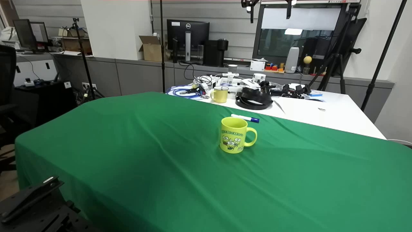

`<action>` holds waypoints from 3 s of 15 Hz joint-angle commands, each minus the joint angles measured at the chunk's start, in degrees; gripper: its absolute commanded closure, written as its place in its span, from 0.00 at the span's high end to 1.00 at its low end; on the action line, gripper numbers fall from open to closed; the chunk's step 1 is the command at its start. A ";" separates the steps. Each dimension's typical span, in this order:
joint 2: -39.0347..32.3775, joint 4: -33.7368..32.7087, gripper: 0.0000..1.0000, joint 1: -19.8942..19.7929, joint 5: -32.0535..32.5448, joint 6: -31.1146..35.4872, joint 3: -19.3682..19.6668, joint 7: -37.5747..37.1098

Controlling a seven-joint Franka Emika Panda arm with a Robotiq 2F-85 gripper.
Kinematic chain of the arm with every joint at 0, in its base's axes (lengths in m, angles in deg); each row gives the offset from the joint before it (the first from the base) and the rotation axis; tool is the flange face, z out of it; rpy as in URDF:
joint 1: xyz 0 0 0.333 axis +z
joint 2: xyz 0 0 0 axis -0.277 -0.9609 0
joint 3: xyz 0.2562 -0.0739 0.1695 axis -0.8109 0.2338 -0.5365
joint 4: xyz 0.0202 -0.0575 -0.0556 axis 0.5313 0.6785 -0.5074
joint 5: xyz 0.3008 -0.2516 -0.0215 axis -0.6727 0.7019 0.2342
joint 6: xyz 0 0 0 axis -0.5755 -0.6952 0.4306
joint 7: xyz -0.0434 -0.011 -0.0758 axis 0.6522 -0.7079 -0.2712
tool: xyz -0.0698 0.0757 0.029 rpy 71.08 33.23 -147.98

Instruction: Put the marker in the mug

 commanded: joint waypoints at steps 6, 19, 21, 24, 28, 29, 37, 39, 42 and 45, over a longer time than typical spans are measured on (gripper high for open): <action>-9.56 -18.90 1.00 -0.23 6.78 -3.96 -3.08 28.06; -9.49 -16.35 1.00 1.08 5.65 0.56 -5.01 40.17; -9.50 -16.35 1.00 1.06 5.65 0.56 -5.01 40.17; -9.49 -16.35 1.00 1.08 5.65 0.56 -5.01 40.17; -11.66 -17.21 1.00 0.36 5.54 5.84 -6.59 50.46; -12.97 -17.77 1.00 0.09 4.84 7.65 -7.09 53.29; -26.74 -25.18 1.00 -0.92 0.85 16.96 -9.46 78.25; -30.55 -28.45 1.00 -1.29 -1.47 16.31 -10.04 84.99; -35.94 -33.35 1.00 -0.96 -3.95 14.31 -9.74 91.56; -40.42 -38.54 1.00 0.43 -3.72 12.12 -7.79 88.62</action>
